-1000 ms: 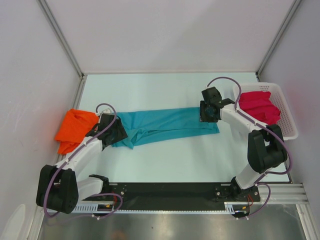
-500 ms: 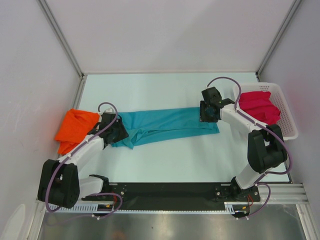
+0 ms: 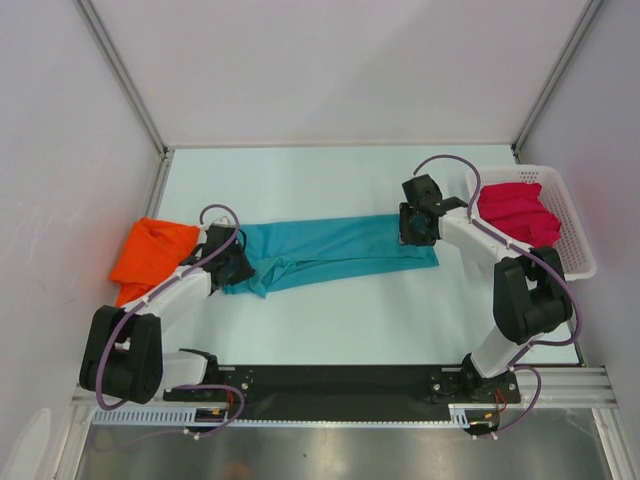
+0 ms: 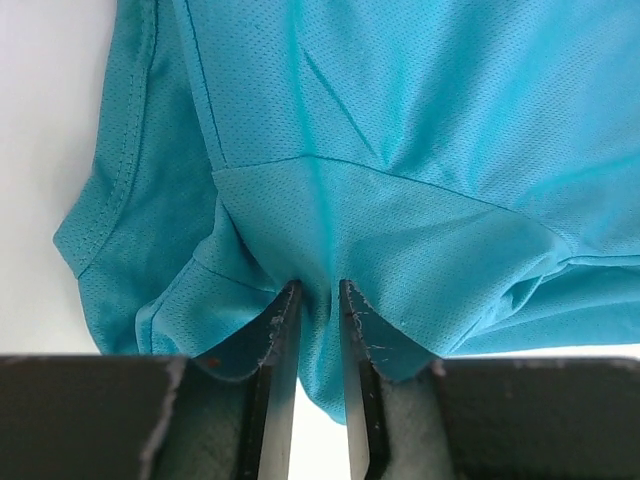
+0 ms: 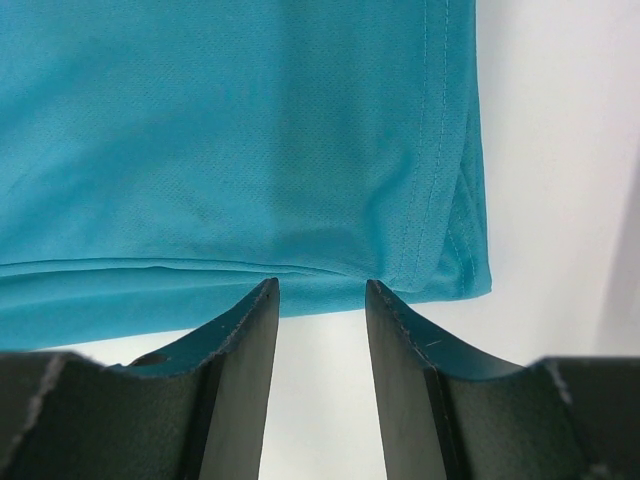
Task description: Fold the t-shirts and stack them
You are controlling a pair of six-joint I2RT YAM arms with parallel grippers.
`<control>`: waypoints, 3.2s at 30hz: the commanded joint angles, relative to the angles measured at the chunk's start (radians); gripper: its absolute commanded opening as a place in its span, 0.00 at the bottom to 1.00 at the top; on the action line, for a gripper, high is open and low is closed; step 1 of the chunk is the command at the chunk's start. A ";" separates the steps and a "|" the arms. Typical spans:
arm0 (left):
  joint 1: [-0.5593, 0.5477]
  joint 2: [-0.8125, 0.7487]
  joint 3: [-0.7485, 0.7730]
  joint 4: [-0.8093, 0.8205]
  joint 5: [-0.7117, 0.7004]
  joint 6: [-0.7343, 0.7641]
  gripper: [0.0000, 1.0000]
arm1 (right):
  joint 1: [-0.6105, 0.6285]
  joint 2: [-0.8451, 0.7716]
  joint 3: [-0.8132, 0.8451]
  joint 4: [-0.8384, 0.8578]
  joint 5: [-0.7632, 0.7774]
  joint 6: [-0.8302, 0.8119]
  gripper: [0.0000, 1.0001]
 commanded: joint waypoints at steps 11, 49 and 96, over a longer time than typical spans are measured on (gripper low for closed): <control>0.012 -0.005 0.019 0.007 -0.022 0.030 0.00 | -0.002 -0.015 0.004 -0.002 0.024 -0.008 0.45; 0.159 -0.245 0.059 -0.068 0.014 0.008 0.79 | -0.006 -0.024 -0.009 -0.002 0.015 -0.014 0.45; -0.347 0.029 0.139 -0.043 -0.167 -0.059 0.99 | 0.006 0.002 -0.033 0.007 0.027 -0.010 0.44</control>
